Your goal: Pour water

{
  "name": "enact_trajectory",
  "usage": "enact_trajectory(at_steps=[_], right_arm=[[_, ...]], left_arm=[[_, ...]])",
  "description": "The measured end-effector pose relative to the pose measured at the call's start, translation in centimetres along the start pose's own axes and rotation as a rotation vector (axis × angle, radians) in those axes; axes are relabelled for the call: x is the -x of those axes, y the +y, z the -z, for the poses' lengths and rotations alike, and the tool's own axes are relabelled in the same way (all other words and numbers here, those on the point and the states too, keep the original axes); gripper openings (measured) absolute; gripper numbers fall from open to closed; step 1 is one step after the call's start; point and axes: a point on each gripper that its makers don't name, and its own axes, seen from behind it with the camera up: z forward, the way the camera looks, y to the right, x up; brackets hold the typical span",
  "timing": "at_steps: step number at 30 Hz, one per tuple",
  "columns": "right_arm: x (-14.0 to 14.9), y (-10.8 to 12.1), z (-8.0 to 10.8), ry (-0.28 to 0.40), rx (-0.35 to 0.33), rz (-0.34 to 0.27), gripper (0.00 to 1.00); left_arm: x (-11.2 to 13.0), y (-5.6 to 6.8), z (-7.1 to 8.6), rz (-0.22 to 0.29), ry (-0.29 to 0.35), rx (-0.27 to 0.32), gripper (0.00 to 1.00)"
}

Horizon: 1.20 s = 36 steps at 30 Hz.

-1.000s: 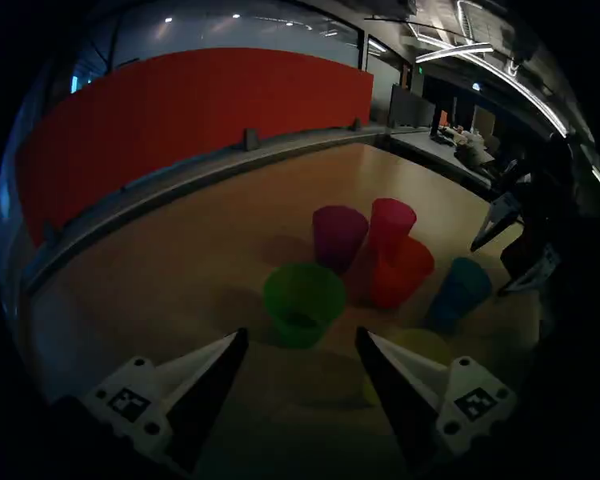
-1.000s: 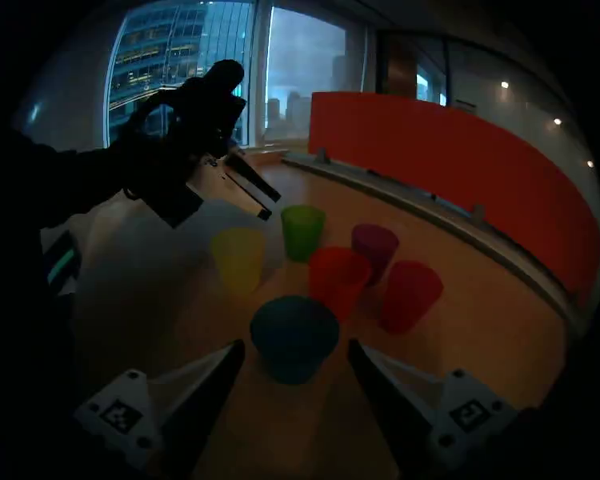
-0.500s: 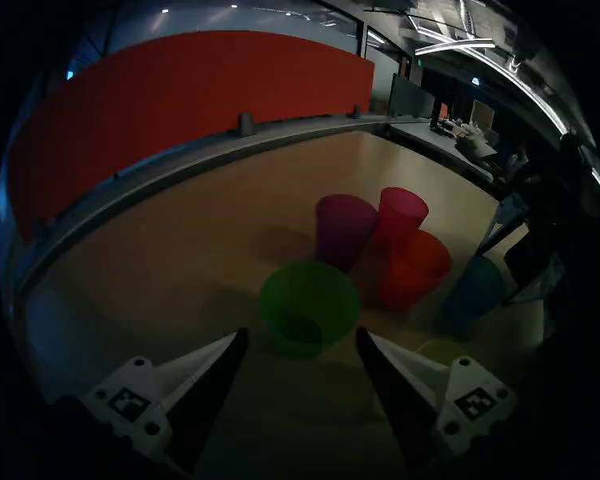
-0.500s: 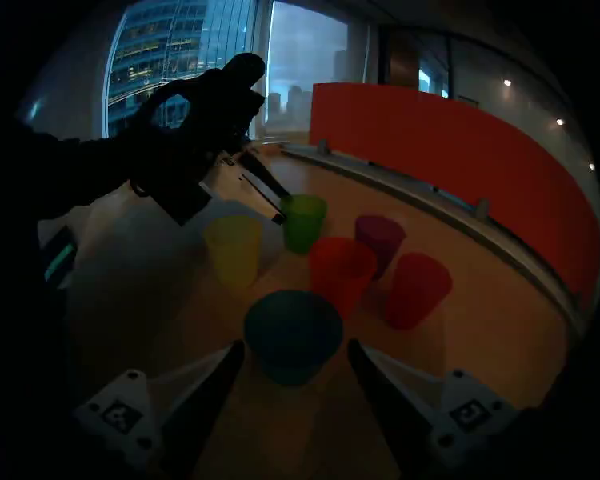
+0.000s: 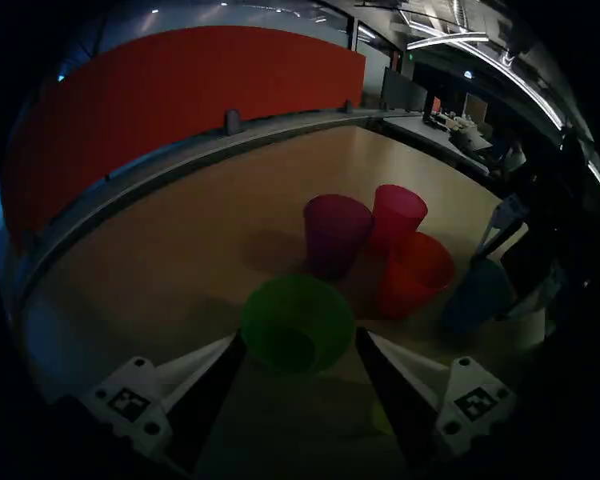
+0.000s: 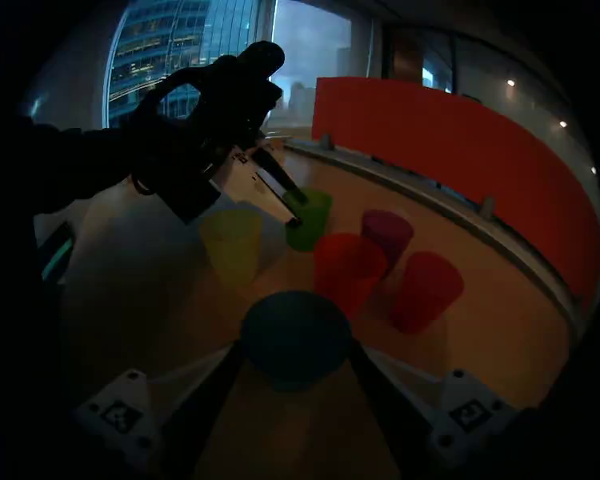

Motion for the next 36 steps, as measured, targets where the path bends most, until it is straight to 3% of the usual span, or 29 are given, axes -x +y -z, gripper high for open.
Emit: enact_trajectory(at_steps=[12, 17, 36], right_arm=[[-0.2, 0.1, -1.0, -0.001, -0.007, 0.001, 0.98], [-0.2, 0.1, -1.0, -0.001, -0.009, 0.003, 0.97], [-0.2, -0.1, -1.2, -0.007, -0.011, 0.014, 0.94]], left_arm=[[-0.6, -0.1, -1.0, 0.009, 0.001, 0.002, 1.00], [-0.7, -0.2, -1.1, 0.015, 0.005, -0.001, 0.91], [-0.9, -0.1, 0.0, 0.025, 0.021, 0.011, 0.89]])
